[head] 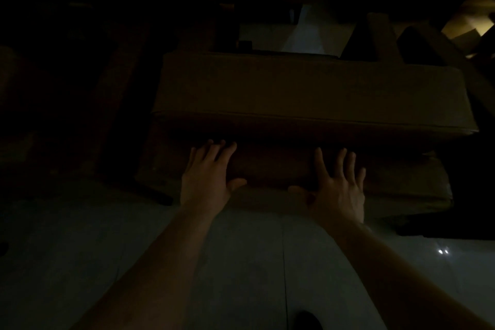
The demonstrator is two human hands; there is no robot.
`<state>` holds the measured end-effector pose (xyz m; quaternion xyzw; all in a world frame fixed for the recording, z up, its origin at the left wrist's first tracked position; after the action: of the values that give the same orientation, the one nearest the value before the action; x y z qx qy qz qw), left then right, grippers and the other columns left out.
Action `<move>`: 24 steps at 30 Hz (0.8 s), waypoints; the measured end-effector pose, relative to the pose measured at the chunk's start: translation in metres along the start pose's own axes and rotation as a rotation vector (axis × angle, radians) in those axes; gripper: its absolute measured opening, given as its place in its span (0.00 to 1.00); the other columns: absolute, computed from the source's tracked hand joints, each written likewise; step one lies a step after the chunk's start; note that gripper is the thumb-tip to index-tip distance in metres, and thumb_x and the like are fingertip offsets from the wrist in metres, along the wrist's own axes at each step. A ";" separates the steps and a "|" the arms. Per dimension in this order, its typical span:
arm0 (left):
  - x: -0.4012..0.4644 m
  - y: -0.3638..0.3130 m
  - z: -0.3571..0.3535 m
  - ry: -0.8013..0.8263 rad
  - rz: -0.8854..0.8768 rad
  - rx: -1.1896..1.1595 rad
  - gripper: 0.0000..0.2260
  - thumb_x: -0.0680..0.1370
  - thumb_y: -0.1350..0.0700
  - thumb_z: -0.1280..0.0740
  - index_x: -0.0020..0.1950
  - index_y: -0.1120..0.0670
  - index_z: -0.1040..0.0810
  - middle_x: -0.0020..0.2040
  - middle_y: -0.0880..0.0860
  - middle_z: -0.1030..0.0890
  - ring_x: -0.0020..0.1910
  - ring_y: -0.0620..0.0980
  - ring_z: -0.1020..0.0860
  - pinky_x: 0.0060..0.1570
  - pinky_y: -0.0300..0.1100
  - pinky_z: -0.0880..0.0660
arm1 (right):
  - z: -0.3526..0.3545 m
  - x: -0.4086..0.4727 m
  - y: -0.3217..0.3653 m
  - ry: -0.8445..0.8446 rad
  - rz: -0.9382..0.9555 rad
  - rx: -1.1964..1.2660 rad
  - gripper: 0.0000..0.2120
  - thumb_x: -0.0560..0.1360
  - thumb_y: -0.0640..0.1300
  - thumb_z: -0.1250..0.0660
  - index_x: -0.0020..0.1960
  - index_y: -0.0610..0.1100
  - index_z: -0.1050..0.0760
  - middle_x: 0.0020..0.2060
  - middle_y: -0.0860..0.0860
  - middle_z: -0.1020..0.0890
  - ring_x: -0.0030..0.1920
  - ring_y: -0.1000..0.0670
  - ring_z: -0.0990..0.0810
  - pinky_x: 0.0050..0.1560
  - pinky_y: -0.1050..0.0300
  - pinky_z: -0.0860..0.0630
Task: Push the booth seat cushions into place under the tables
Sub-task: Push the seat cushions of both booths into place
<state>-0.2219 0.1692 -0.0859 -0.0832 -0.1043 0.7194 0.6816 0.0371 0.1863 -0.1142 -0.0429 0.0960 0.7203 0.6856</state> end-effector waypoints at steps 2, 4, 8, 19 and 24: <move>0.005 -0.002 -0.001 -0.012 -0.005 0.002 0.36 0.73 0.35 0.32 0.77 0.45 0.38 0.74 0.51 0.33 0.74 0.57 0.40 0.73 0.58 0.41 | 0.001 0.006 -0.001 0.008 0.011 0.015 0.49 0.68 0.79 0.58 0.81 0.54 0.62 0.79 0.36 0.58 0.79 0.35 0.63 0.77 0.34 0.58; 0.011 -0.006 -0.002 -0.017 -0.006 0.000 0.35 0.73 0.35 0.32 0.76 0.45 0.37 0.73 0.51 0.32 0.74 0.57 0.40 0.72 0.59 0.39 | 0.003 0.013 -0.005 0.022 0.013 0.029 0.49 0.68 0.79 0.57 0.81 0.54 0.62 0.79 0.37 0.59 0.79 0.36 0.64 0.77 0.33 0.59; 0.024 -0.014 -0.004 -0.027 -0.006 -0.007 0.36 0.72 0.35 0.32 0.76 0.46 0.37 0.73 0.51 0.32 0.73 0.57 0.40 0.70 0.61 0.36 | 0.006 0.030 -0.013 0.025 0.029 0.022 0.48 0.70 0.78 0.53 0.81 0.54 0.62 0.79 0.37 0.60 0.78 0.36 0.64 0.77 0.33 0.60; 0.039 -0.034 -0.019 -0.037 0.011 0.019 0.36 0.71 0.33 0.32 0.75 0.46 0.35 0.71 0.52 0.30 0.70 0.57 0.39 0.61 0.62 0.29 | 0.007 0.053 -0.040 0.018 0.053 0.013 0.49 0.69 0.79 0.55 0.80 0.54 0.63 0.79 0.37 0.60 0.78 0.36 0.65 0.77 0.32 0.60; 0.038 -0.032 -0.021 0.043 0.048 0.031 0.36 0.71 0.33 0.32 0.75 0.45 0.36 0.71 0.52 0.31 0.70 0.58 0.38 0.63 0.60 0.30 | 0.001 0.048 -0.035 0.047 0.067 -0.002 0.49 0.68 0.79 0.60 0.80 0.53 0.67 0.79 0.36 0.62 0.78 0.35 0.66 0.76 0.32 0.61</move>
<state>-0.1882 0.2090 -0.0965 -0.0905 -0.0764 0.7350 0.6676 0.0697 0.2347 -0.1251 -0.0572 0.1128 0.7419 0.6585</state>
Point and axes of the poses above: each hand's wrist, its own x-axis towards the middle knuckle, its own z-axis out of the back of the hand, y = z × x, the point moved 10 cm from there along x, towards the middle knuckle
